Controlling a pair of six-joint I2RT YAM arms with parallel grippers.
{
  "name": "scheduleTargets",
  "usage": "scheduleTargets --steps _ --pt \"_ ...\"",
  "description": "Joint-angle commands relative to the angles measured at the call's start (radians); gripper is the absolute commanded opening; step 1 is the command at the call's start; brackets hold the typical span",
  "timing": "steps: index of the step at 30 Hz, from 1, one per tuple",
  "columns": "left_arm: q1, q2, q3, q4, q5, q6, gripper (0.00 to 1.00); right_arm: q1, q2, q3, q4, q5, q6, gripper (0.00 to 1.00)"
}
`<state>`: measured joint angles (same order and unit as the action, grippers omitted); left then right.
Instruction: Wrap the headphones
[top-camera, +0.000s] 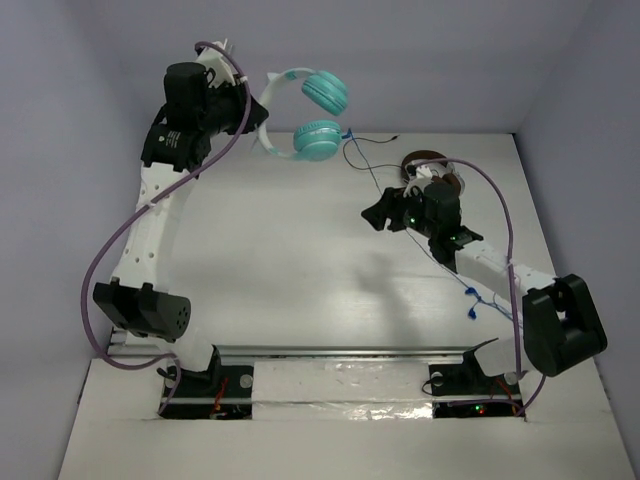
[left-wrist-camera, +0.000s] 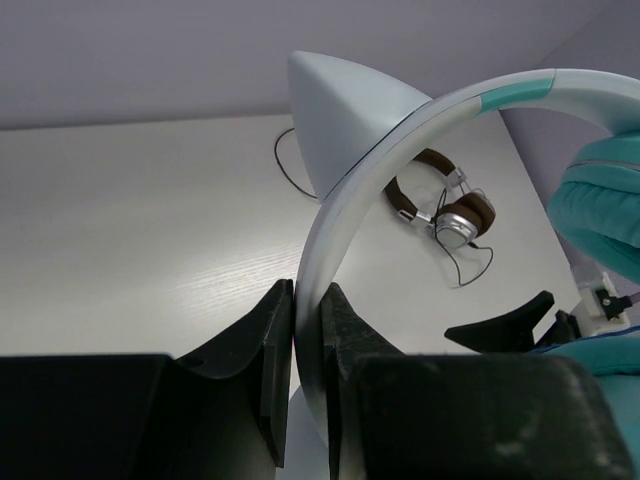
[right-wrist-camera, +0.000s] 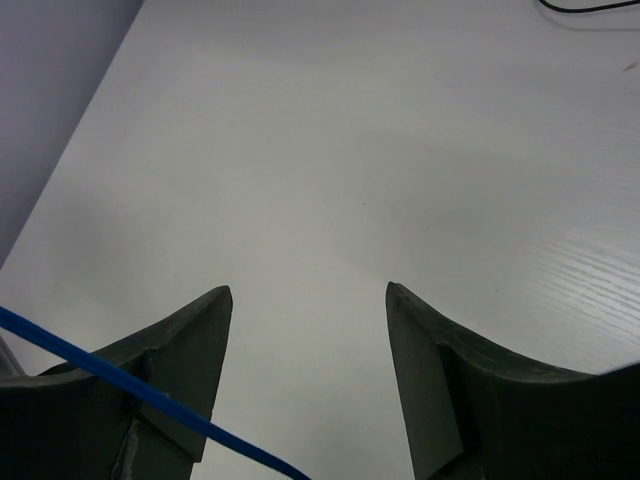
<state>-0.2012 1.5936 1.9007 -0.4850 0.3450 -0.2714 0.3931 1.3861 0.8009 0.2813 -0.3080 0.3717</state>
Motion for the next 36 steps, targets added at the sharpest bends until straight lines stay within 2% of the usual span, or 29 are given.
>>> scheduleTargets --steps 1,4,8,12,16,18,21,22,25,30,36 --pt "-0.001 -0.050 0.104 0.042 0.016 -0.040 0.00 -0.002 0.008 -0.040 0.093 -0.026 0.035 0.67" --pt "0.035 -0.037 0.159 0.048 0.008 -0.061 0.00 -0.002 -0.002 -0.113 0.162 -0.040 0.119 0.67" --pt "0.094 0.005 0.253 0.066 0.031 -0.110 0.00 -0.002 -0.027 -0.193 0.208 -0.029 0.150 0.67" --pt "0.125 0.084 0.443 0.040 0.069 -0.161 0.00 -0.002 -0.048 -0.241 0.236 -0.074 0.176 0.66" --pt "0.155 0.086 0.428 0.058 0.057 -0.170 0.00 -0.002 -0.070 -0.279 0.245 -0.077 0.197 0.63" --pt "0.170 0.074 0.393 0.075 0.060 -0.176 0.00 -0.002 -0.076 -0.292 0.251 -0.085 0.213 0.57" --pt "0.189 0.072 0.365 0.092 0.035 -0.181 0.00 -0.002 -0.087 -0.308 0.242 -0.085 0.233 0.38" --pt "0.189 0.074 0.353 0.094 0.028 -0.181 0.00 -0.002 -0.091 -0.313 0.239 -0.085 0.234 0.22" --pt "0.189 0.051 0.220 0.153 0.028 -0.193 0.00 0.018 -0.125 -0.298 0.156 -0.046 0.233 0.00" --pt "0.169 -0.033 -0.166 0.334 0.014 -0.242 0.00 0.116 -0.134 -0.087 -0.126 0.110 0.174 0.00" --pt "0.123 -0.076 -0.391 0.416 -0.061 -0.264 0.00 0.248 -0.009 0.089 -0.273 0.228 0.135 0.00"
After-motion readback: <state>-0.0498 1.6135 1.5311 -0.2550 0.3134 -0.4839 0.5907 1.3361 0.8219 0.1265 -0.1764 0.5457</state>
